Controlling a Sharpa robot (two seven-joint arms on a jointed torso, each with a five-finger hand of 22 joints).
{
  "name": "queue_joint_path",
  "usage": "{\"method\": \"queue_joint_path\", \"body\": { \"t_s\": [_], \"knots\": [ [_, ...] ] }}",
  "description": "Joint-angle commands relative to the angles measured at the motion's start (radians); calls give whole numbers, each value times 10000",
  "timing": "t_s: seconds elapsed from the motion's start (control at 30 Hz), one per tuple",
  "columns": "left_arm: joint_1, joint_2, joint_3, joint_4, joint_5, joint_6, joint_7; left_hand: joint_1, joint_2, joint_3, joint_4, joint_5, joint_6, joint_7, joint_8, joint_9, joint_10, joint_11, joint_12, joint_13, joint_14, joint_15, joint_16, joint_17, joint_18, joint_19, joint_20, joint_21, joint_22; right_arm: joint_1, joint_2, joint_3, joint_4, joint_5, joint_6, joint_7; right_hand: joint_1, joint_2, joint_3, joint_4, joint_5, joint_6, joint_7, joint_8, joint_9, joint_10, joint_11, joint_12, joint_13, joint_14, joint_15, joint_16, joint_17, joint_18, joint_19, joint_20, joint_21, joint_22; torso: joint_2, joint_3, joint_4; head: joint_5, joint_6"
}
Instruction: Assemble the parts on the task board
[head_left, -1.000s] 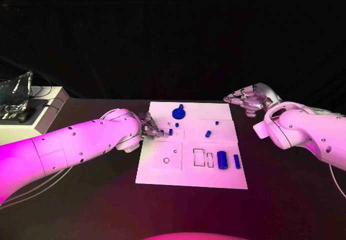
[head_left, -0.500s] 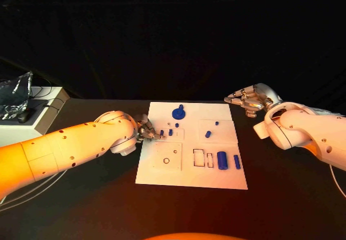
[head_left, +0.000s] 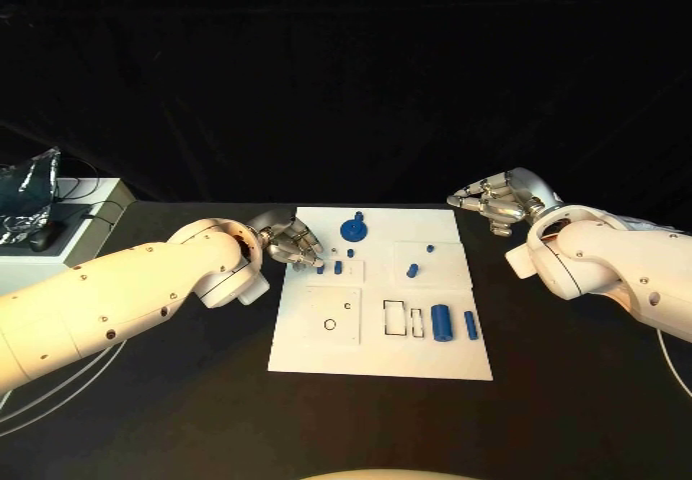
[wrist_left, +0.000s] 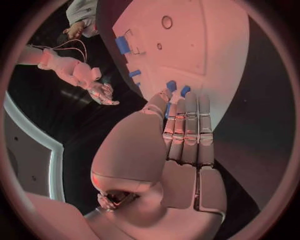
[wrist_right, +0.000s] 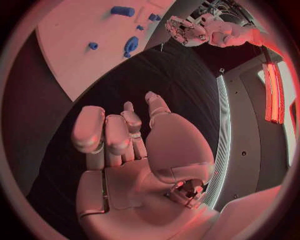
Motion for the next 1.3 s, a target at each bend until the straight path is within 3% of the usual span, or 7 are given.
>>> {"method": "queue_joint_path", "body": {
  "t_s": [0.03,0.23,0.47,0.7,0.77,0.9,1.3],
  "knots": [
    [-11,225,26,-70,-526,-946,1909,-93,-90,30,-84,-83,4,-73,-159,-452,52,7,-156,-212,143,-23,18,-140,95,179,-15,-48,-60,-6,28,4,-33,133,-103,347,29,98,1,-76,74,-56,36,-28,-40,-139,-11,-275,-235,-27,-5,-68,-36,70,651,-61,-81,1320,3,-3,-9,0,39],
    [-24,974,44,-645,-1804,-1434,2362,-85,42,-420,-46,-198,454,16,-495,-1628,125,23,-720,-235,504,-148,1772,716,261,778,-206,838,759,-7,94,2,-74,263,-182,532,79,144,16,-162,104,-85,53,-34,-87,-274,-8,-548,-513,-41,-7,-137,-90,70,637,-61,-156,1309,17,-9,-4,3,114],
    [-21,1685,-145,-1421,-3114,-1384,2512,-110,-71,-594,34,-214,572,-228,-812,-2036,-156,153,-1129,-252,225,-51,1992,693,250,560,-132,863,958,-8,164,-2,-106,544,-386,960,161,197,41,-375,135,-93,50,-39,-158,-794,-60,-2464,-2389,-104,-53,-600,-466,85,527,-94,-679,1206,18,17,-22,-28,162],
    [-13,2224,-405,-2169,-3903,-1178,2344,35,-99,-478,41,-163,994,-242,-1252,-2046,-3,164,-1508,-256,283,-76,2479,612,349,619,-119,1075,1303,-9,233,-9,-143,943,-592,1551,380,261,139,-570,245,-120,89,-37,-242,-844,-54,-3587,-3989,-462,-58,-2501,-1992,292,36,-77,-3961,272,35,12,-33,-27,193],
    [-10,2365,-471,-2366,-4125,-1033,2198,16,-158,-382,60,-180,1243,-254,-1464,-2043,111,127,-1711,-259,251,-78,2928,648,388,606,-120,1299,1598,-9,251,-11,-146,1136,-690,1815,511,281,199,-651,280,-150,115,-39,-281,-921,-15,-4143,-4708,-707,18,-3155,-2267,425,-418,1,-6589,-674,38,10,-24,-33,194],
    [-5,2545,-538,-2595,-4472,-794,1926,-103,-269,-338,162,-189,1395,-294,-1566,-2041,122,200,-2009,-255,254,-49,3533,627,431,642,-98,1540,1905,-9,282,-13,-176,1562,-805,2231,698,262,349,-791,312,-182,185,-31,-358,-699,115,-5675,-6501,-1024,171,-4368,-2820,292,-778,163,-8021,-1873,31,12,-15,-42,171],
    [9,2872,-610,-3069,-4827,-587,1605,2,-454,-136,204,-200,1319,-322,-1587,-2049,15,300,-2498,-258,-130,70,4598,-240,519,422,27,1736,2518,-9,354,-13,-246,2452,-949,3132,704,177,893,-804,454,-212,464,-41,-1607,-234,671,-8960,-11522,-1140,674,-8203,-4768,12,-1748,630,-9222,-5598,16,15,-20,-25,133]
  ]
}}
